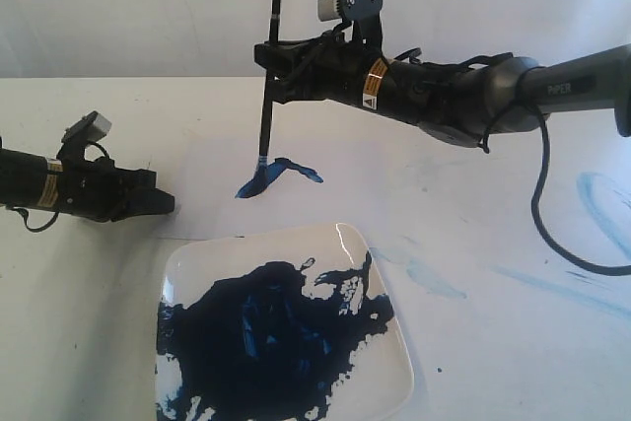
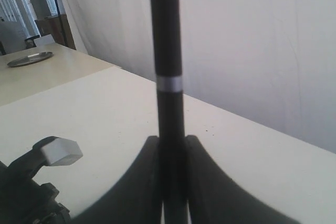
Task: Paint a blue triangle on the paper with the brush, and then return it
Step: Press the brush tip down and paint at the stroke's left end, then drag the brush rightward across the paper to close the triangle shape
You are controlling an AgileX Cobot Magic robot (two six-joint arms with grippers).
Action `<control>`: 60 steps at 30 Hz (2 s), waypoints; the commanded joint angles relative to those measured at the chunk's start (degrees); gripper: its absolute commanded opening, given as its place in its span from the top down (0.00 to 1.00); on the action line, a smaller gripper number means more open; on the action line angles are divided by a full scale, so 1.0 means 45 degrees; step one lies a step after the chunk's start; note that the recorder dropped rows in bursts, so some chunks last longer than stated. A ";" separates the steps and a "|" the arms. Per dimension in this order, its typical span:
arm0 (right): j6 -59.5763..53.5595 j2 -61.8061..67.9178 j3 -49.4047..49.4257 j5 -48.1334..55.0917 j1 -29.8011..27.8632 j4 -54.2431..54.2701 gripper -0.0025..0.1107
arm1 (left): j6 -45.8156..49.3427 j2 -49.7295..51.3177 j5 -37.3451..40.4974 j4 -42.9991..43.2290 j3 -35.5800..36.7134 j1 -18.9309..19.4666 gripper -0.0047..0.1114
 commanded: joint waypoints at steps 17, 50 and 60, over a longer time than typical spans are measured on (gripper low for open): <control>-0.0103 -0.0093 -0.0010 0.0141 -0.0202 0.0029 0.98 | 0.0039 0.0153 0.0385 0.0330 0.0034 0.0021 0.96; 0.0928 -0.0344 -0.0010 0.0938 -0.0715 -0.0838 0.98 | 0.0039 0.0153 0.0363 0.0330 0.0034 0.0021 0.96; 0.1014 -0.0529 -0.0010 0.1121 -0.0898 -0.1160 0.98 | 0.0039 0.0153 0.0363 0.0330 0.0034 0.0021 0.96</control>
